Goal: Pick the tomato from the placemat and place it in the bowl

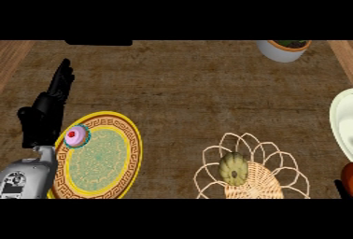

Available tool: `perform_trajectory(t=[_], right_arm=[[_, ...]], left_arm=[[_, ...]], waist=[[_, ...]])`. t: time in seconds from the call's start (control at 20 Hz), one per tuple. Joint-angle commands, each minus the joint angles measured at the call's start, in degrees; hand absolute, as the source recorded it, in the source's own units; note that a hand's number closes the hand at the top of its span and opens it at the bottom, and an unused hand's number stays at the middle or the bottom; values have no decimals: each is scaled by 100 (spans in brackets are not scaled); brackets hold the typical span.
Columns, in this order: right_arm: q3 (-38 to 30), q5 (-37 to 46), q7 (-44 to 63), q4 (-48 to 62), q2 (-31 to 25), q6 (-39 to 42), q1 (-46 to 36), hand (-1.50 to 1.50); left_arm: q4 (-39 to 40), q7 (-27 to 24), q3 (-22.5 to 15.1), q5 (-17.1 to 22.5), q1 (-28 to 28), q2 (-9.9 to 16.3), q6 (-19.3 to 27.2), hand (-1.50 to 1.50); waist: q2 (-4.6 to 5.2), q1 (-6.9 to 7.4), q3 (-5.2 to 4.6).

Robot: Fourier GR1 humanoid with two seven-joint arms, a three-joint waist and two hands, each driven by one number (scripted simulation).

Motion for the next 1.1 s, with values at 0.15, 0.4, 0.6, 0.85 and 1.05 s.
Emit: perform_trajectory(t=[0.15, 0.4, 0.6, 0.85, 1.05], right_arm=[[-785, 442, -801, 2979, -1097, -445, -1853, 150], [-881, 701, -1621, 5295, -1548, -840, -2928, 150], [-803, 510, -1632, 6797, -1661, -454, -3840, 150], [-811, 256, -2423, 8131, -1859, 328, -4483, -150], [-1015, 45, -3230, 8904, -1970, 601, -4877, -150]], left_arm=[[-20, -130, 17, 31, 174, -87, 1, 0], [354, -203, 102, 10, -161, -15, -74, 0], [34, -25, 18, 59, -123, -15, -187, 0], [175, -205, -50, -139, -58, -139, -12, 0], [344, -189, 108, -9, -134, -90, -110, 0]], waist=[[4, 65, 0], [36, 81, 7], [33, 173, 13], [42, 141, 17], [33, 51, 12]])
